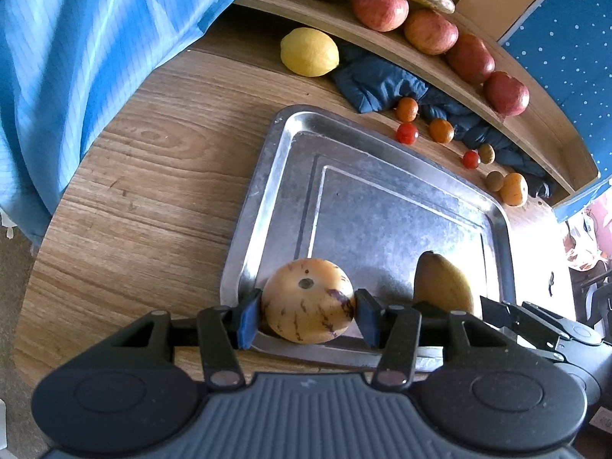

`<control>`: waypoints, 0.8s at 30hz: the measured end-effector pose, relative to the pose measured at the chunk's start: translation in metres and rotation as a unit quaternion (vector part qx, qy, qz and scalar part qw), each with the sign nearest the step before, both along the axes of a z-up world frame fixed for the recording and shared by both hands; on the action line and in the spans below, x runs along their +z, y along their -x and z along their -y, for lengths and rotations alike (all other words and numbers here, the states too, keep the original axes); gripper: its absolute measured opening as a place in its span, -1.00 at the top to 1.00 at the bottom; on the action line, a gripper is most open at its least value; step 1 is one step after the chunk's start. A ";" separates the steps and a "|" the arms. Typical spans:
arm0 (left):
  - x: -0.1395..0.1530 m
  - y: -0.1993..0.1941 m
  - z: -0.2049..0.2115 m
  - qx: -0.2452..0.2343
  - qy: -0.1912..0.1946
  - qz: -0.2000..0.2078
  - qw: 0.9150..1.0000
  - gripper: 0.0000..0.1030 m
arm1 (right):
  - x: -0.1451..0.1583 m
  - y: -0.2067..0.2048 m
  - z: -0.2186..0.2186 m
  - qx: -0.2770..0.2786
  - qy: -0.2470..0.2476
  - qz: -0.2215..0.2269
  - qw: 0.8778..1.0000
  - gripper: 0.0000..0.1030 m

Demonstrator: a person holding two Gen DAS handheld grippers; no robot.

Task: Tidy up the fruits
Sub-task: 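Carry the striped fruit and pear over the tray with both tools, then open both tools to release the striped fruit and pear onto the tray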

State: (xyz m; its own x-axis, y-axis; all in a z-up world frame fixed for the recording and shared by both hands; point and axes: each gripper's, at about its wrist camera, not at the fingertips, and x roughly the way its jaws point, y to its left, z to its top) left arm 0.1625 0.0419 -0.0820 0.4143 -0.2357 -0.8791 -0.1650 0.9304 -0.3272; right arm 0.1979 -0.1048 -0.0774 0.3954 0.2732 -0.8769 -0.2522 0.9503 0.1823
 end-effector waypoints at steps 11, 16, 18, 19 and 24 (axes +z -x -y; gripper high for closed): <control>0.008 0.001 0.004 0.004 -0.011 0.007 1.000 -0.26 | 0.000 -0.002 -0.002 0.014 -0.002 0.006 1.000 -0.09; 0.016 0.002 0.007 0.004 -0.023 0.015 1.000 -0.46 | 0.006 -0.003 0.001 0.014 -0.008 0.014 1.000 -0.18; 0.020 0.003 0.010 0.003 -0.030 0.019 0.999 -0.59 | 0.008 -0.003 0.004 0.012 -0.011 0.017 1.000 -0.22; 0.022 0.004 0.011 0.002 -0.034 0.020 0.999 -0.61 | 0.010 -0.003 0.005 0.011 -0.013 0.019 1.000 -0.27; 0.031 0.006 0.018 -0.009 -0.053 0.027 0.998 -0.83 | 0.018 0.001 0.014 0.006 -0.021 0.030 0.999 -0.46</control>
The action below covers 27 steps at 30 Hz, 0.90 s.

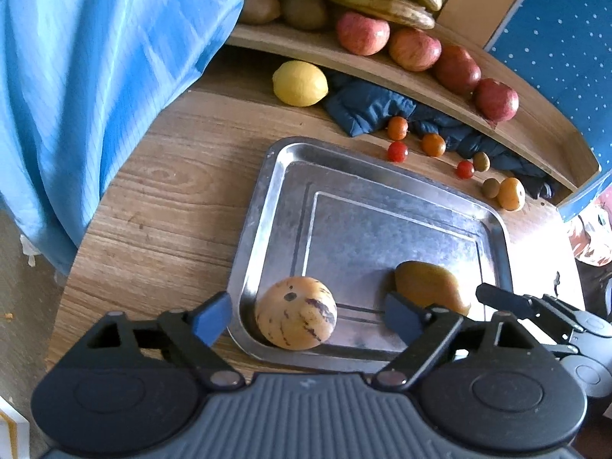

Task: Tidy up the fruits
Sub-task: 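Open both tools to release the striped fruit and pear onto the tray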

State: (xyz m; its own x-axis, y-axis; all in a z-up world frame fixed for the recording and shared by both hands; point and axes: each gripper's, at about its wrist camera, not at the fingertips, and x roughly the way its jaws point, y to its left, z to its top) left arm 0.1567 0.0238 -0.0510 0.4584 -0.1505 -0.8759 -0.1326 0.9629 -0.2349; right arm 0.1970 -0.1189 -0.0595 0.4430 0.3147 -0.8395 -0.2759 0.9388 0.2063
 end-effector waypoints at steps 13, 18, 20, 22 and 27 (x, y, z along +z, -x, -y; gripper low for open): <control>0.012 0.025 0.013 -0.045 -0.058 -0.013 0.997 -0.96 | 0.019 0.019 0.019 0.011 0.003 0.003 1.000 -0.96; 0.013 0.034 0.018 -0.058 -0.074 -0.025 0.995 -0.96 | 0.019 0.027 0.029 0.003 0.016 -0.012 1.000 -0.98; 0.012 0.035 0.020 -0.062 -0.082 -0.031 0.994 -0.97 | 0.019 0.030 0.034 -0.001 0.027 -0.017 0.999 -0.98; 0.012 0.036 0.022 -0.060 -0.092 -0.040 0.993 -0.97 | 0.019 0.032 0.038 -0.003 0.036 -0.023 0.999 -0.99; 0.011 0.035 0.024 -0.058 -0.107 -0.049 0.991 -0.97 | 0.016 0.037 0.049 -0.008 0.050 -0.038 0.998 -0.99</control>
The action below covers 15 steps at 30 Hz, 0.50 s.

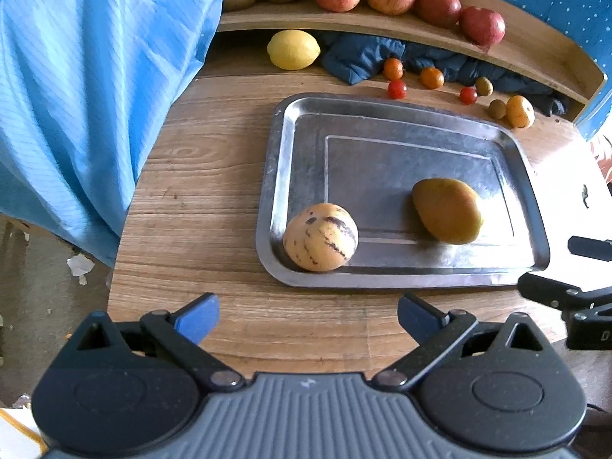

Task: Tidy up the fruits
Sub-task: 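Open both tools to release the striped fruit and pear onto the tray, then move both tools back toward the shelf, left tool toward the lemon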

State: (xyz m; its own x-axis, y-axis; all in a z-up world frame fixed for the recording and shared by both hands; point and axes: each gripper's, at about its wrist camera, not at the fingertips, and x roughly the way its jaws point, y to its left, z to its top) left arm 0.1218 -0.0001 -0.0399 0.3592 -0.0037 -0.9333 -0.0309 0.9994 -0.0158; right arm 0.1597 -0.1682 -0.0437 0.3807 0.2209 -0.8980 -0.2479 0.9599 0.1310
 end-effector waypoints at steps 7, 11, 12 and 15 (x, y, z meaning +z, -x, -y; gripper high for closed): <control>0.001 -0.006 0.003 -0.003 -0.010 -0.007 1.000 -0.98 | 0.004 0.001 0.012 -0.016 0.023 -0.002 1.000 -0.99; 0.000 -0.010 0.005 -0.014 -0.015 -0.011 1.000 -0.98 | 0.002 0.002 0.019 -0.028 0.035 -0.010 0.999 -0.99; 0.000 -0.011 0.005 -0.018 -0.016 -0.013 1.000 -0.98 | 0.001 0.001 0.020 -0.031 0.036 -0.013 0.999 -0.99; -0.003 -0.017 0.006 -0.031 -0.024 -0.019 0.999 -0.98 | 0.000 -0.001 0.022 -0.037 0.039 -0.017 0.998 -0.99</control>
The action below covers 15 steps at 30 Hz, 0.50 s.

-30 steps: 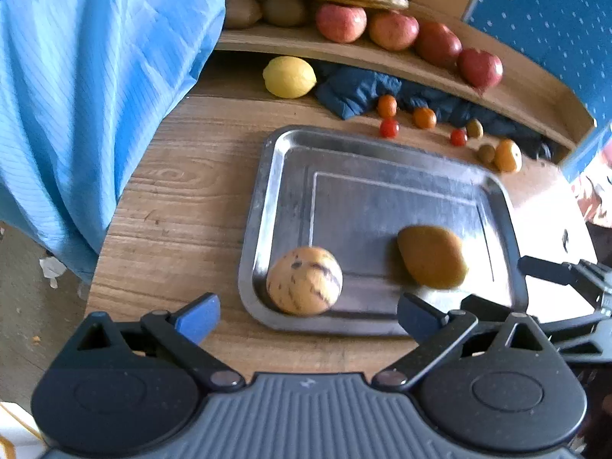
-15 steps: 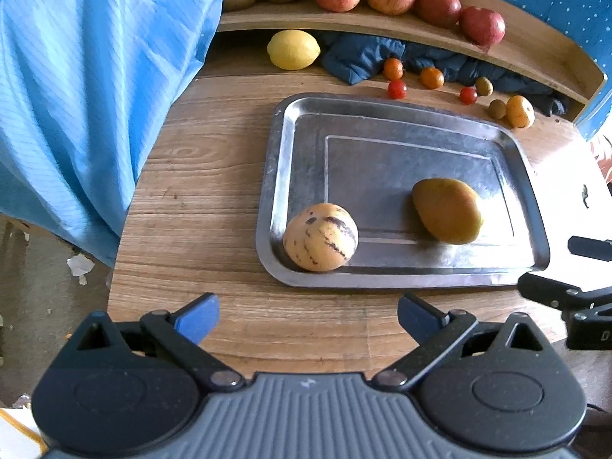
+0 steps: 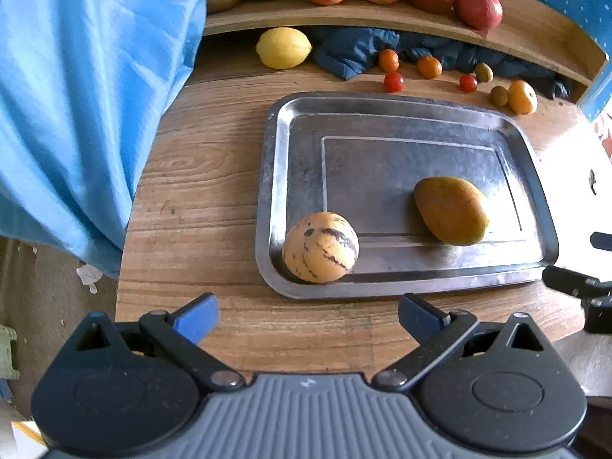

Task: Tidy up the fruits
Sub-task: 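Move both tools back toward the shelf, left tool toward the lemon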

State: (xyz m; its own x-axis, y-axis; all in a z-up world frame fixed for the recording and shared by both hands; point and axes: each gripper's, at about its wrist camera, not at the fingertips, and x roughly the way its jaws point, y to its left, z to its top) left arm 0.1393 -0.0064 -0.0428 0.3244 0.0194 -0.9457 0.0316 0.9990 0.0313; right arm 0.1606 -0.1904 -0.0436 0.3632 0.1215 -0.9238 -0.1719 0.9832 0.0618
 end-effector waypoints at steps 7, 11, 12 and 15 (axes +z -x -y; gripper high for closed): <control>0.005 -0.020 0.003 -0.028 -0.008 0.002 1.000 -0.98 | 0.001 -0.012 0.003 -0.022 0.001 0.005 1.000 -0.99; 0.007 -0.033 0.003 -0.036 -0.009 0.006 0.999 -0.98 | 0.000 -0.020 0.002 -0.034 0.001 0.005 0.999 -0.99; 0.007 -0.036 0.002 -0.038 -0.009 0.007 0.999 -0.98 | -0.001 -0.023 0.002 -0.036 0.001 0.006 0.999 -0.99; 0.006 -0.044 0.002 -0.046 -0.009 0.006 0.999 -0.98 | -0.002 -0.030 0.000 -0.040 0.002 0.006 0.999 -0.99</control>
State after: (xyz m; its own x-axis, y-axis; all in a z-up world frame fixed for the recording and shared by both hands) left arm 0.1835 -0.0083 -0.0371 0.3374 0.0069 -0.9413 0.1221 0.9912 0.0510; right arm 0.1902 -0.1907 -0.0456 0.3826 0.0877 -0.9197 -0.0933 0.9941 0.0560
